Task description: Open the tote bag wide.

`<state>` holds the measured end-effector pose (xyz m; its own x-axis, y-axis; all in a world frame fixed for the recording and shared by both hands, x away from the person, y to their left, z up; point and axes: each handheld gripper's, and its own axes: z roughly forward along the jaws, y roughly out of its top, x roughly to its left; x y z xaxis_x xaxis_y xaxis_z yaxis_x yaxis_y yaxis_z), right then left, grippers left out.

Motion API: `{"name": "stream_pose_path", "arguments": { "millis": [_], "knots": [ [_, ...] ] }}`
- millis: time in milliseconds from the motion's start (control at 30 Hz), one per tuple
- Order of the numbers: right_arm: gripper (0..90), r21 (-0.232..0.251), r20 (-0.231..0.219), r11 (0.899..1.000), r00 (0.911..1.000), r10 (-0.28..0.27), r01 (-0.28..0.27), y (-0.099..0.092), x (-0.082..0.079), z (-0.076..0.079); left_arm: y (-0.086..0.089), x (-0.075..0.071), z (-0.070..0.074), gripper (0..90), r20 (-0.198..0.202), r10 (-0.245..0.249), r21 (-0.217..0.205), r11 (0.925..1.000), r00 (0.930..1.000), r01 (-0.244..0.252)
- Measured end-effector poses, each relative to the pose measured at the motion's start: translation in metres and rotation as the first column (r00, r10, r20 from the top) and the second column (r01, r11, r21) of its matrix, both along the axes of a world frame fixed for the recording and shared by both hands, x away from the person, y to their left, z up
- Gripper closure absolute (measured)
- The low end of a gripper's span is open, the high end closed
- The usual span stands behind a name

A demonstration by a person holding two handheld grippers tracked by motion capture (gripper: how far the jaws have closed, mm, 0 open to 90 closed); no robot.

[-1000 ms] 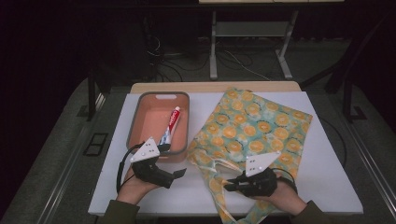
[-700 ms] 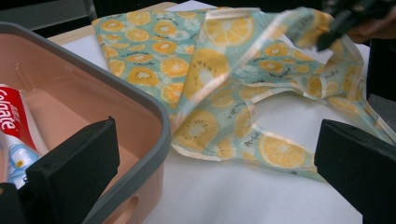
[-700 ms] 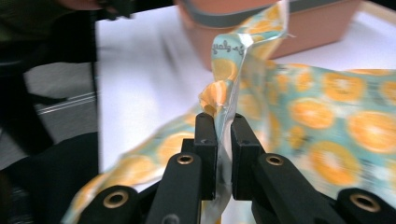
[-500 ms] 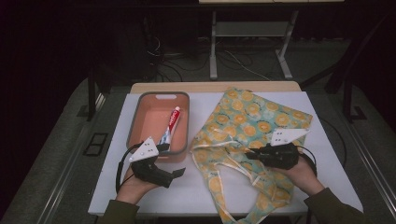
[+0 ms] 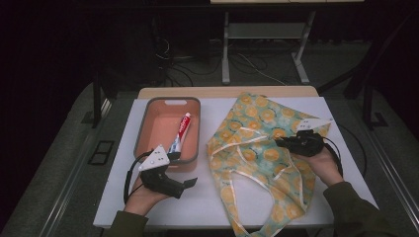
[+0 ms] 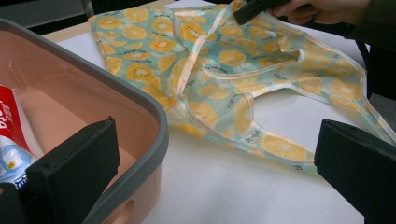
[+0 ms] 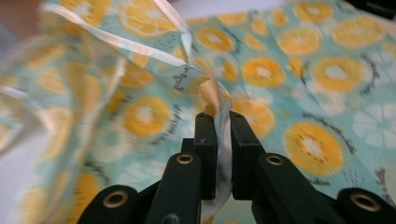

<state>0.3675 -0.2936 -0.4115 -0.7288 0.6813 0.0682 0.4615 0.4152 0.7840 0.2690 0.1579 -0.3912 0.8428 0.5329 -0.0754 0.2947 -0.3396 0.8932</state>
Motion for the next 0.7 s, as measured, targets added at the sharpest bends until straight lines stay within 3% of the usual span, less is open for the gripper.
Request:
{"name": "stream_pose_path", "arguments": {
  "millis": [267, 367, 467, 533, 600, 700],
  "knots": [
    [81.9, -0.062, -0.086, 0.994, 0.9922, -0.090, 0.084, -0.001, 0.026, -0.035, -0.001, -0.001, -0.002, 0.0, -0.005, -0.003, 0.002, 1.0000, 1.0000, 0.003],
    [74.2, -0.084, -0.099, 0.991, 0.9892, -0.108, 0.099, -0.002, 0.028, -0.041, -0.001, -0.001, -0.002, 0.0, -0.005, -0.007, 0.004, 1.0000, 1.0000, 0.007],
    [55.2, -0.044, -0.107, 0.993, 0.9873, -0.118, 0.114, -0.006, 0.025, -0.032, -0.002, -0.001, -0.002, 0.0, -0.006, -0.009, 0.003, 1.0000, 0.9999, 0.009],
    [44.5, -0.046, -0.084, 0.990, 0.9872, -0.136, 0.133, -0.009, 0.020, -0.022, -0.002, -0.002, -0.002, 0.0, -0.005, -0.010, 0.004, 0.9999, 0.9999, 0.010],
    [37.7, -0.038, -0.045, 0.989, 0.9883, -0.146, 0.144, -0.012, 0.012, -0.010, -0.002, -0.002, -0.002, 0.0, -0.005, -0.011, 0.005, 0.9999, 0.9999, 0.011],
    [31.9, -0.013, -0.025, 0.990, 0.9902, -0.137, 0.137, -0.017, -0.001, 0.007, -0.003, -0.002, -0.002, 0.0, -0.005, -0.014, 0.009, 0.9999, 0.9999, 0.014]
  ]
}}
